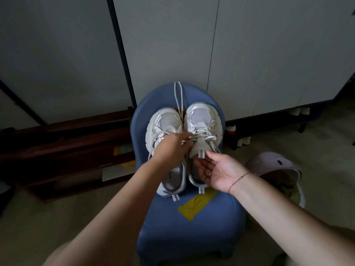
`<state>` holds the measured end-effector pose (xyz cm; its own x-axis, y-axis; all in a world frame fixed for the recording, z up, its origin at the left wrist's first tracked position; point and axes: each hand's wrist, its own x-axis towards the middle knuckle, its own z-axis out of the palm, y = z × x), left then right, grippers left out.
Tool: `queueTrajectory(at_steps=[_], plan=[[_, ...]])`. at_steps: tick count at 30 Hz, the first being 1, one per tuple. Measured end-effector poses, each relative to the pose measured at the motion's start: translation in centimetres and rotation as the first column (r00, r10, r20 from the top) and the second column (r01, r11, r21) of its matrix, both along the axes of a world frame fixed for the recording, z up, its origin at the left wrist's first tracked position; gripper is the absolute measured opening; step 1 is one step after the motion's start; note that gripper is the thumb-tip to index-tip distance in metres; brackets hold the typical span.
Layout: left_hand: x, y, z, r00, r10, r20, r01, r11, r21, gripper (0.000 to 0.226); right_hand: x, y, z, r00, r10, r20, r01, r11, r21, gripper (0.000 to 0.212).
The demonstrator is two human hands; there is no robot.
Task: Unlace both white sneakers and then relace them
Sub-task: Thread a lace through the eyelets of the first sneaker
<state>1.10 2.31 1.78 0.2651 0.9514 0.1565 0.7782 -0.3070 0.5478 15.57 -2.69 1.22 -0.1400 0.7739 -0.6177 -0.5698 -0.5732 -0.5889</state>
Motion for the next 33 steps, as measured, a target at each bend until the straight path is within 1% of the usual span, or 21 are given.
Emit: queueTrajectory(at_steps=[3, 5, 9, 12, 14, 15, 17, 19, 20, 21, 22, 23, 24, 25, 26, 27, 28, 29, 31, 33], plan=[[0.0, 0.1, -0.3, 0.996, 0.045, 0.078, -0.048, 0.998, 0.034, 0.018, 0.0, 0.0, -0.1, 1.0, 0.003, 0.013, -0.003, 1.0, 0.003, 0.02], [-0.2, 0.3, 0.0, 0.991, 0.088, 0.102, -0.093, 0.995, 0.043, 0.014, 0.2, 0.0, -0.1, 0.999, 0.021, 0.043, -0.021, 1.0, 0.005, 0.021], [-1.5, 0.3, 0.9, 0.962, 0.222, 0.16, -0.238, 0.967, 0.086, 0.015, 0.6, 0.0, -0.2, 0.986, 0.083, 0.144, -0.085, 0.996, 0.007, 0.022], [-3.4, 0.7, 1.6, 0.903, 0.377, 0.205, -0.403, 0.909, 0.107, 0.016, 0.6, 0.2, -0.4, 0.978, 0.112, 0.177, -0.116, 0.993, 0.008, 0.02], [-4.4, 0.9, 1.9, 0.863, 0.462, 0.203, -0.486, 0.87, 0.085, 0.017, 0.6, 0.3, -0.6, 0.971, 0.13, 0.199, -0.134, 0.991, 0.004, 0.022], [-4.6, 0.8, 1.9, 0.859, 0.478, 0.184, -0.497, 0.864, 0.076, 0.017, 0.6, 0.2, -0.4, 0.963, 0.159, 0.216, -0.161, 0.987, -0.009, 0.024], [-4.5, 0.6, 1.8, 0.877, 0.462, 0.133, -0.473, 0.878, 0.069, 0.019, 0.9, 0.0, 0.1, 0.905, 0.291, 0.309, -0.287, 0.956, -0.058, 0.035], [-4.2, 0.5, 1.6, 0.898, 0.425, 0.117, -0.434, 0.898, 0.068, 0.026, 1.7, 0.0, 1.0, 0.765, 0.422, 0.486, -0.43, 0.897, -0.102, 0.047], [-4.0, 0.4, 1.5, 0.905, 0.407, 0.124, -0.417, 0.906, 0.072, 0.03, 2.3, 0.3, 1.3, 0.685, 0.399, 0.609, -0.445, 0.892, -0.083, 0.049], [-3.8, 0.4, 1.5, 0.91, 0.392, 0.136, -0.404, 0.912, 0.075, 0.033, 3.0, 0.7, 1.6, 0.615, 0.299, 0.73, -0.414, 0.91, -0.024, 0.048], [-3.5, 0.3, 1.5, 0.914, 0.376, 0.153, -0.391, 0.917, 0.079, 0.034, 3.9, 1.4, 1.4, 0.564, 0.132, 0.815, -0.355, 0.93, 0.095, 0.044], [-3.0, 0.2, 1.6, 0.918, 0.356, 0.175, -0.373, 0.925, 0.077, 0.033, 4.8, 2.0, 1.5, 0.519, -0.046, 0.854, -0.289, 0.93, 0.226, 0.037], [-2.5, 0.0, 1.8, 0.923, 0.329, 0.202, -0.348, 0.935, 0.067, 0.03, 5.5, 2.6, 1.3, 0.486, -0.171, 0.857, -0.255, 0.91, 0.327, 0.025], [-1.9, -0.3, 1.8, 0.925, 0.299, 0.234, -0.319, 0.947, 0.051, 0.027, 5.8, 3.2, 1.1, 0.473, -0.205, 0.857, -0.268, 0.893, 0.361, 0.011], [-1.3, -0.6, 1.8, 0.925, 0.272, 0.264, -0.29, 0.957, 0.029, 0.024, 6.1, 3.5, 0.6, 0.478, -0.167, 0.862, -0.319, 0.882, 0.347, 0.018], [-0.6, -0.9, 1.8, 0.923, 0.252, 0.291, -0.265, 0.964, 0.005, 0.023, 6.2, 3.8, -0.2, 0.509, -0.102, 0.855, -0.375, 0.868, 0.326, 0.032], [0.0, -1.2, 1.6, 0.92, 0.233, 0.317, -0.239, 0.971, -0.021, 0.023, 6.0, 3.9, -0.9, 0.525, -0.029, 0.85, -0.425, 0.857, 0.292, 0.041], [0.6, -1.5, 1.4, 0.915, 0.215, 0.342, -0.213, 0.976, -0.044, 0.024, 5.8, 4.0, -1.6, 0.497, 0.011, 0.868, -0.463, 0.849, 0.254, 0.045], [1.8, -1.8, 1.0, 0.903, 0.182, 0.39, -0.16, 0.983, -0.09, 0.028, 5.5, 4.0, -2.5, 0.402, 0.04, 0.915, -0.516, 0.835, 0.19, 0.039], [2.7, -2.2, 0.6, 0.863, 0.159, 0.48, -0.091, 0.983, -0.162, 0.03, 5.5, 3.8, -2.3, 0.348, 0.018, 0.938, -0.511, 0.842, 0.173, 0.021]])
